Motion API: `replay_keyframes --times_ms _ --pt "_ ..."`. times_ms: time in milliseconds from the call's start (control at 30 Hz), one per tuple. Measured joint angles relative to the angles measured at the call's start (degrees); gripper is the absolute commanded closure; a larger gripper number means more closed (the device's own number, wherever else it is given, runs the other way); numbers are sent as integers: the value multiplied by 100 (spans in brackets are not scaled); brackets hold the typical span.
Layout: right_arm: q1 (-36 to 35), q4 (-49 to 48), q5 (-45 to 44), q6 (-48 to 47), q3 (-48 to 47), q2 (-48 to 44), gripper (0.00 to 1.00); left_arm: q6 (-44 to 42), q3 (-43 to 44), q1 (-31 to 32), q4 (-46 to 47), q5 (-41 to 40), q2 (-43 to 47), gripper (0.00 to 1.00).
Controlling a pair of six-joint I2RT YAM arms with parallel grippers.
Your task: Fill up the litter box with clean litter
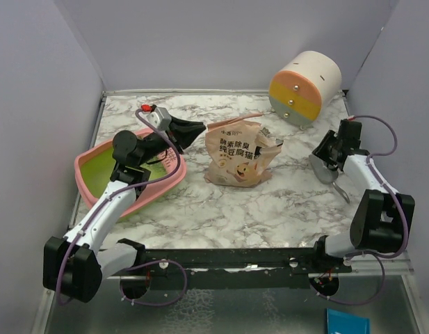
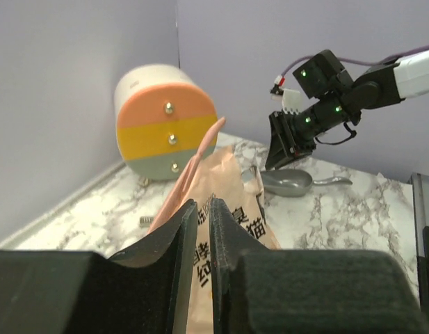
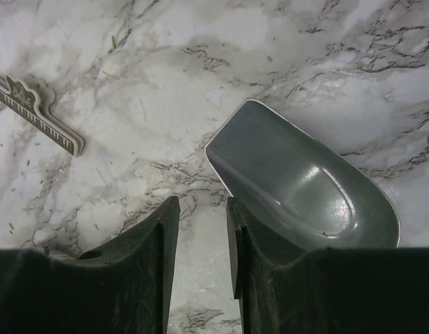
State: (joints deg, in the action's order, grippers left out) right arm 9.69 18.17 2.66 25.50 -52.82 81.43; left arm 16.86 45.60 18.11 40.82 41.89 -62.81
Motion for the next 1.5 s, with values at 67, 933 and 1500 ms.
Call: replay_keyframes --times_ms 67,933,1500 --pt "0 -4 -2 24 61 109 59 -55 50 0 -367 2 -81 83" --pt "-37 -422 -2052 37 748 -627 54 13 273 0 -1209 118 -367 83" --pt "540 -686 -2218 35 833 164 49 11 273 2 -1224 164 -428 83"
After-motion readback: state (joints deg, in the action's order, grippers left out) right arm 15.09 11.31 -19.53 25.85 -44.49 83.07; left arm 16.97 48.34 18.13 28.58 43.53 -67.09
